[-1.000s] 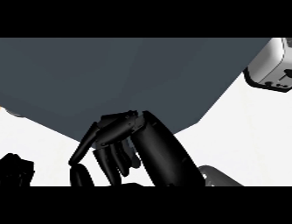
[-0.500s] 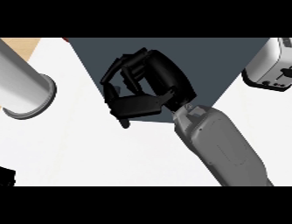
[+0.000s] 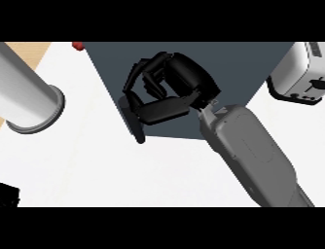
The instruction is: Pick up the bottled water, place it into the cabinet and close the cabinet
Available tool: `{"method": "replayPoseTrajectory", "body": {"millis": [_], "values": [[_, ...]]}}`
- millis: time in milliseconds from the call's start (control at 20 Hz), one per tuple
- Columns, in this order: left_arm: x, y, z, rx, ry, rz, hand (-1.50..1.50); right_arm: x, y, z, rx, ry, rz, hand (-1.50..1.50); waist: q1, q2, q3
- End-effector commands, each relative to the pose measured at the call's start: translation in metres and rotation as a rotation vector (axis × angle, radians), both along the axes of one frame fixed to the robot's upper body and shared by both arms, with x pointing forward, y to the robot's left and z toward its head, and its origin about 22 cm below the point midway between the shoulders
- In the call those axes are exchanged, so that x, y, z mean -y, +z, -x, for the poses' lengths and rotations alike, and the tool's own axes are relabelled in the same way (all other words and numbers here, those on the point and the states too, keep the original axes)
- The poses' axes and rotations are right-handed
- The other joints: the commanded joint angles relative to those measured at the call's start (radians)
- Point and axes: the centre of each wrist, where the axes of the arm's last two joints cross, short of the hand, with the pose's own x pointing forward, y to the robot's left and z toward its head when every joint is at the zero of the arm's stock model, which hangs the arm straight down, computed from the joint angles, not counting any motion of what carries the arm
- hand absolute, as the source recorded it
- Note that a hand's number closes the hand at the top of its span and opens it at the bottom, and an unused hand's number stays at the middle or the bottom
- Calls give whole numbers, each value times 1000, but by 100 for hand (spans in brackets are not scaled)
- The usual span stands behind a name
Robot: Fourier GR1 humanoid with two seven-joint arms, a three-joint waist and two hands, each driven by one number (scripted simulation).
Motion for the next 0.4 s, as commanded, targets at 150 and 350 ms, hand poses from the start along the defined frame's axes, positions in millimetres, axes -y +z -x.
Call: {"method": "replayPoseTrajectory", "body": {"millis": [150,350], "values": [[1,10,-13,10,-13,-2,150,54,-5,-49,-63,-211,23,150,4,65,3],[3,9,-12,12,-2,-6,150,62,-5,-50,-38,-215,35,150,4,59,2]]}}
